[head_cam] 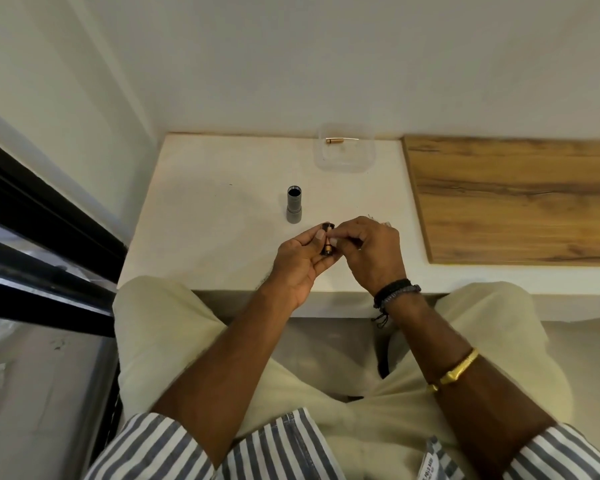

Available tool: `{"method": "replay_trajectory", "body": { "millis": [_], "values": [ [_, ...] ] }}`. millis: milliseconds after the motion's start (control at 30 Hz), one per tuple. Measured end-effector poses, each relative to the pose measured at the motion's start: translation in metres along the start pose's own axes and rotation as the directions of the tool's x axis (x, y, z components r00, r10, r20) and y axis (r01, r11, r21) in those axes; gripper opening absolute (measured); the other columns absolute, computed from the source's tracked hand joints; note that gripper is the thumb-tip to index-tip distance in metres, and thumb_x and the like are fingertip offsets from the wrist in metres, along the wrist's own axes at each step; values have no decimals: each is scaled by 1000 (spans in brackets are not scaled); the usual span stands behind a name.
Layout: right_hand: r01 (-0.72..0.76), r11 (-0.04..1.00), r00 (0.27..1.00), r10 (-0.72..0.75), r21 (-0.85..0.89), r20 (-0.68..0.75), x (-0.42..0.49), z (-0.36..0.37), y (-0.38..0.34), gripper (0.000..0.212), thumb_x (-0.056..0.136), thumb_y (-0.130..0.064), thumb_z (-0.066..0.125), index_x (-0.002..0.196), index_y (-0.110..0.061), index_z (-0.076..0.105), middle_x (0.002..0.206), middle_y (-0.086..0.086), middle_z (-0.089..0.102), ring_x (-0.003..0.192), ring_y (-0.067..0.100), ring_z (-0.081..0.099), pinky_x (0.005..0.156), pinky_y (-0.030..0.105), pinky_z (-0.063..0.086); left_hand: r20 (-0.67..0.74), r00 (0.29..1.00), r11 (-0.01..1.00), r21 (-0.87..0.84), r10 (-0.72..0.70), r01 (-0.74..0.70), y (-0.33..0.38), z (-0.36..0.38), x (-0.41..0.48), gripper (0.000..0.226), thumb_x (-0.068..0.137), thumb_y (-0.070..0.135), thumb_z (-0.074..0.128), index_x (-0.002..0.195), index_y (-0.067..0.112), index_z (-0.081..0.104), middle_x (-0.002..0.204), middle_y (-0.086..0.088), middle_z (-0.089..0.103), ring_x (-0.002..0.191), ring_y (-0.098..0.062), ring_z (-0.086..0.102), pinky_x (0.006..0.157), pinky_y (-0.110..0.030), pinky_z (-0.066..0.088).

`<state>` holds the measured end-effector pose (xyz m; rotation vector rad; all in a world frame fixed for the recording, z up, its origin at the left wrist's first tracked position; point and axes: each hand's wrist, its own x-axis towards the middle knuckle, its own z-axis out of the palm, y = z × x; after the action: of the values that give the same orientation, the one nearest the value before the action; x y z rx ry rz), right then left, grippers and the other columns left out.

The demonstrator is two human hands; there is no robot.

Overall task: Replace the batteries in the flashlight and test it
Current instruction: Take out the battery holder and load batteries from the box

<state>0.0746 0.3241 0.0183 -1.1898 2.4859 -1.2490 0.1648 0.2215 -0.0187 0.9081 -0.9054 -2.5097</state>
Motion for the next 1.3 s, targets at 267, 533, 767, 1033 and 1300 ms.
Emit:
{"method": "replay_trajectory", "body": {
  "millis": [267, 533, 767, 1033, 1300],
  "values": [
    [-267, 915, 949, 304, 303, -81, 37, -7, 18, 12, 89, -10, 75, 99, -13, 81, 87, 4, 78, 76, 18, 76, 78, 42, 63, 28, 997, 994, -79, -77, 79, 10, -7, 11, 33, 102, 4, 50, 133, -9, 50, 125, -27, 66, 113, -37, 68, 95, -41, 58],
    [-137, 981, 965, 101, 135, 244, 28, 3, 24, 38, 75, -23, 89, 111, -20, 77, 105, -1, 73, 87, 10, 72, 81, 31, 62, -24, 997, 997, -34, -72, 71, 9, -12, 20, 30, 103, 8, 50, 130, -3, 58, 122, -21, 70, 111, -29, 70, 92, -37, 59],
    [-250, 948, 937, 185, 198, 296, 26, 10, 26, 49, 73, -15, 90, 119, -19, 72, 104, 0, 73, 89, 19, 72, 82, 38, 63, -50, 996, 998, 11, -69, 69, 7, -9, 16, 26, 103, 7, 51, 125, 1, 63, 122, -19, 71, 110, -29, 71, 90, -34, 60],
    [-519, 795, 824, 368, 314, 431, 33, 2, 28, 61, 67, 0, 90, 119, -20, 65, 94, 7, 69, 81, 22, 69, 80, 40, 62, -27, 993, 989, 97, -113, 115, 7, -5, 12, 29, 101, 7, 55, 128, -1, 61, 121, -19, 71, 108, -30, 71, 92, -37, 59],
    [-503, 743, 860, 380, 441, 341, 73, -8, 39, 42, 74, -5, 88, 110, -18, 71, 102, 8, 72, 81, 16, 72, 72, 32, 61, -51, 993, 993, -64, -105, 101, 9, -7, 22, 26, 101, 3, 52, 125, -4, 58, 118, -22, 72, 110, -32, 70, 95, -42, 57]
  ]
}}
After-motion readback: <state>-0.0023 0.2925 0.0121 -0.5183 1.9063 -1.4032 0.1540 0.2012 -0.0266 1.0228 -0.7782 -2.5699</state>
